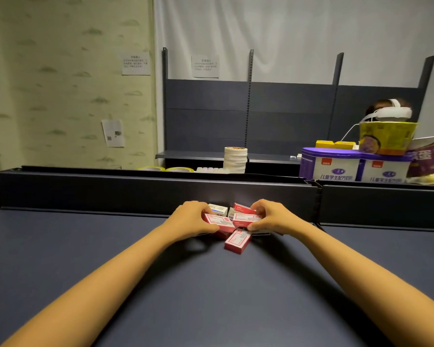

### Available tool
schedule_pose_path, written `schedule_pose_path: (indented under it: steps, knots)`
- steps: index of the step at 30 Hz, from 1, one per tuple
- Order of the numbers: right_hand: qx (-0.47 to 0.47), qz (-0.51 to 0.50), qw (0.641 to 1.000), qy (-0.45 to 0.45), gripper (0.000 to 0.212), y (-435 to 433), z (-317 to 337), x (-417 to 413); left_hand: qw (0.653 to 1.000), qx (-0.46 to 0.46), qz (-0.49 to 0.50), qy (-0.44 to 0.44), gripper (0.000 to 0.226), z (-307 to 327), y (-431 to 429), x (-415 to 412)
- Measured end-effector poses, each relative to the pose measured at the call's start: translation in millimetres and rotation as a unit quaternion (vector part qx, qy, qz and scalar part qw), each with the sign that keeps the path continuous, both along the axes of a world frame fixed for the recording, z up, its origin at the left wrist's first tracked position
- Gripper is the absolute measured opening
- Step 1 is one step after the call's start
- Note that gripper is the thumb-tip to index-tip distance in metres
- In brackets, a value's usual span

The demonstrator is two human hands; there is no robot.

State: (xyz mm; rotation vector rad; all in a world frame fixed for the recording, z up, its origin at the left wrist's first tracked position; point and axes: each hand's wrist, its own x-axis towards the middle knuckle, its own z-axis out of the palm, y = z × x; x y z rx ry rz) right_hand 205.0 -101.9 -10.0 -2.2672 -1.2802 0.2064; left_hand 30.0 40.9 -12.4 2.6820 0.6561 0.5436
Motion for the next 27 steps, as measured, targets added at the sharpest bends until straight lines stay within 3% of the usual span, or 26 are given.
schedule_pose_path:
  steps: [5,14,27]
  knots:
    - [0.011,0.017,1.000,0.000,0.040,-27.0,16.0,-4.1,0.997,-0.068,-0.011,-0.047,0.043,7.4,-8.4,-6.7]
    - [-0.043,-0.018,0.999,0.020,0.028,-135.9,71.1,4.2,0.987,-0.053,-0.142,-0.056,0.041,27.6,-97.6,26.3]
    - [-0.058,-0.025,0.997,0.052,0.031,-316.7,86.1,58.3,0.956,-0.118,-0.263,-0.059,0.028,35.8,-255.2,103.1]
